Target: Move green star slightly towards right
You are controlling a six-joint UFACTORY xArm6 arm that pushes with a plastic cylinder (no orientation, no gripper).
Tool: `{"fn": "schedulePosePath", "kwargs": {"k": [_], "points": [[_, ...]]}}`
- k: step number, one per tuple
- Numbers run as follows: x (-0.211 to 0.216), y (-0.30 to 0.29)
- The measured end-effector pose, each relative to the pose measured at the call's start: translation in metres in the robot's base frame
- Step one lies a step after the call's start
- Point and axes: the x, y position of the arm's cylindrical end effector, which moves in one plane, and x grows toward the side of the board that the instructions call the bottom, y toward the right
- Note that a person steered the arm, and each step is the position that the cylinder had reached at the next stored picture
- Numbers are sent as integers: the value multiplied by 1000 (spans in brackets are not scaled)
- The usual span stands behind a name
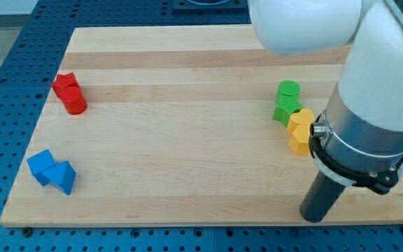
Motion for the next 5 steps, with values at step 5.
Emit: {"fn": "schedulePosePath", "kwargs": {"k": [5], "points": [[-108, -31]]}}
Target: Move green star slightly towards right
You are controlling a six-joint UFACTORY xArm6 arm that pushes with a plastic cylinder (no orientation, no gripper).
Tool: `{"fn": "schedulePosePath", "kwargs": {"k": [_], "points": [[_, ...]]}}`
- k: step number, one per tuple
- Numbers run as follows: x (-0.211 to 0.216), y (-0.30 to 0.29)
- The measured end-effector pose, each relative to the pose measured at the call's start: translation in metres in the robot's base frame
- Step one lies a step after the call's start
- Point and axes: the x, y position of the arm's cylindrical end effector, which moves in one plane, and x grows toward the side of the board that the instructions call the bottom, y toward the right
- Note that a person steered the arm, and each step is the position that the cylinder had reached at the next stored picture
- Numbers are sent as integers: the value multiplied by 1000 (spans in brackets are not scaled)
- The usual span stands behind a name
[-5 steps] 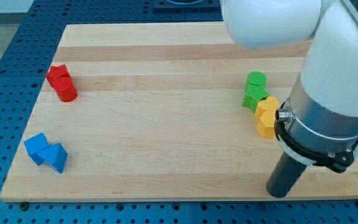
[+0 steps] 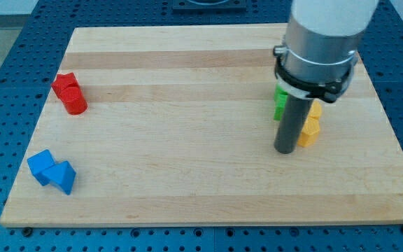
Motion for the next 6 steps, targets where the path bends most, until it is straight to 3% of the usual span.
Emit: {"fn": "schedulePosePath", "kwargs": {"k": [2, 4, 6], "points": [[-48, -18], [-75, 5], [-91, -7]]}}
